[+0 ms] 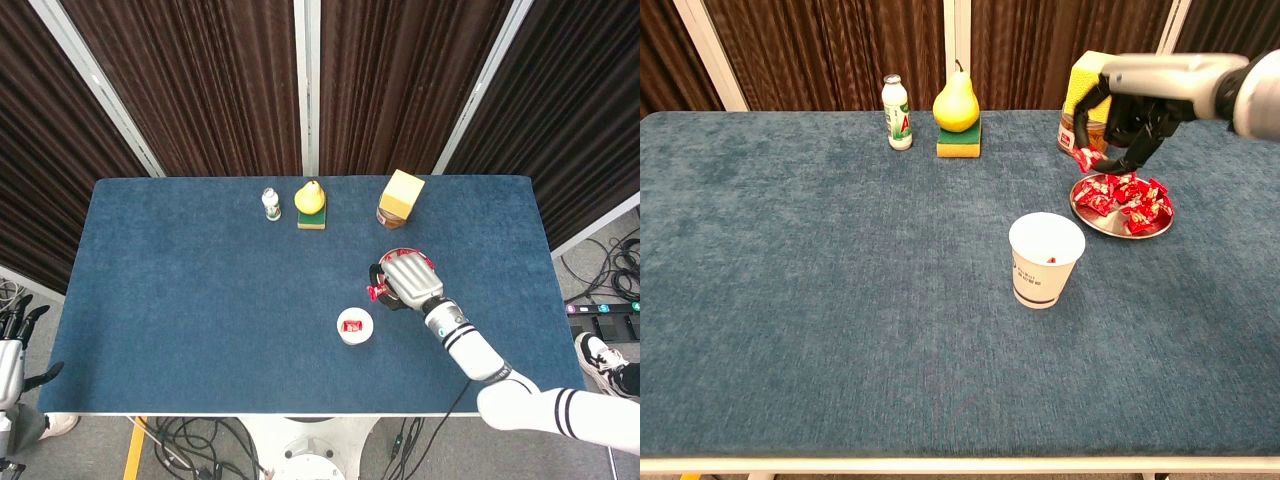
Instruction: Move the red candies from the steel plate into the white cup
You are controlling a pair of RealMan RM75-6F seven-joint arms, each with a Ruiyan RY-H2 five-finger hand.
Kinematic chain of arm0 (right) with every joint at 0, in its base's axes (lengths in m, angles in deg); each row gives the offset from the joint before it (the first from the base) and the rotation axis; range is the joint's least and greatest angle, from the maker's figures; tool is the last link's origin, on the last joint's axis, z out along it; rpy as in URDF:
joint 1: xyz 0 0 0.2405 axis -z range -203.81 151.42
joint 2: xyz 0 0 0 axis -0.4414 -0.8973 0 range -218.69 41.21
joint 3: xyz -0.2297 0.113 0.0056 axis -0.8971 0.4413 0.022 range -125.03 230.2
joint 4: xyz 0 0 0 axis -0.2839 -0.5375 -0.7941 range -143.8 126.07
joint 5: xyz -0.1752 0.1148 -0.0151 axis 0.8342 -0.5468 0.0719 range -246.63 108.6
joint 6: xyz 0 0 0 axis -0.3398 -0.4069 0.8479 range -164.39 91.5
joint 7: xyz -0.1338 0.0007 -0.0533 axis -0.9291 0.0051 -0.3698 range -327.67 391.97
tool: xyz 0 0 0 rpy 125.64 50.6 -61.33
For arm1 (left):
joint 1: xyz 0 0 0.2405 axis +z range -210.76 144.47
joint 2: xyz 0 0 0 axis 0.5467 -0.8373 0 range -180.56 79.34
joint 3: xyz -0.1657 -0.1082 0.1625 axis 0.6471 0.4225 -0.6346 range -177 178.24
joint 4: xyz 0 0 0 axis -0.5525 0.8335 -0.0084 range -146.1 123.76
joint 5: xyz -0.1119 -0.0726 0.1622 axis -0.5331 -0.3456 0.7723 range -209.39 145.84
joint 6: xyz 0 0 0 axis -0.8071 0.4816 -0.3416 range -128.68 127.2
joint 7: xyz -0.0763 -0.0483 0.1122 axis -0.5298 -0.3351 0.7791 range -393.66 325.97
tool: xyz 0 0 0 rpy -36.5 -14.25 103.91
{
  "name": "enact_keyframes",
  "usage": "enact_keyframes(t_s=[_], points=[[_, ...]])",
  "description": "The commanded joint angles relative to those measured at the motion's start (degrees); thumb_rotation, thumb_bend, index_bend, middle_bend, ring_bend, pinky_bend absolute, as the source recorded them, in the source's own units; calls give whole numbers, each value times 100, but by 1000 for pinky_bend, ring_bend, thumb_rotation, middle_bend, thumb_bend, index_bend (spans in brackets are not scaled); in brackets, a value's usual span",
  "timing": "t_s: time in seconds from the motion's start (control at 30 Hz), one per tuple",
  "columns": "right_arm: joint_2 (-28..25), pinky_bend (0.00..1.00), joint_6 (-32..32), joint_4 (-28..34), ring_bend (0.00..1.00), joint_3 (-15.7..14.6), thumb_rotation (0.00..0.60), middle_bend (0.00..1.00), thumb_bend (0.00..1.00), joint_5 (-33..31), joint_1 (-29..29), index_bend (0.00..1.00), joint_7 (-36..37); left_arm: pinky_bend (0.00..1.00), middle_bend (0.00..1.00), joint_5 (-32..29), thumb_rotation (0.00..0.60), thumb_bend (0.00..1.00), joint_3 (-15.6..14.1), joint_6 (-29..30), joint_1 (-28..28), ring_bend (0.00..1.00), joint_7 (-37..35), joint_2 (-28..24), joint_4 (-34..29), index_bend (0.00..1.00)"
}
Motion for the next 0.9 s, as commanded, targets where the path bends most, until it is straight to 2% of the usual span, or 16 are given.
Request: enact_keyframes(t_s=[0.03,0.17,0.47,0.77,0.9], points=[[-312,1000,-138,469,973,-117,600,932,364,672,149,599,410,161,163,19,600,100,0,-7,-18,176,31,-17,-35,233],[-81,1000,-281,358,972,-221,600,932,363,789,64,571,309,161,163,20,600,100,-8,-30,-28,176,79,-39,-66,233],[335,1000,-505,47,971,-307,600,932,363,533,-172,529,-65,161,163,-31,600,100,-23,-64,-12,176,55,-12,-44,233],[364,1000,-473,77,970,-433,600,932,361,364,-202,378,-302,161,163,-24,600,100,-23,-73,-19,176,-8,5,31,233],[192,1000,-219,112,970,-319,600,932,361,311,-100,339,-200,161,164,-21,600,100,-9,-48,-19,176,-22,14,40,233]])
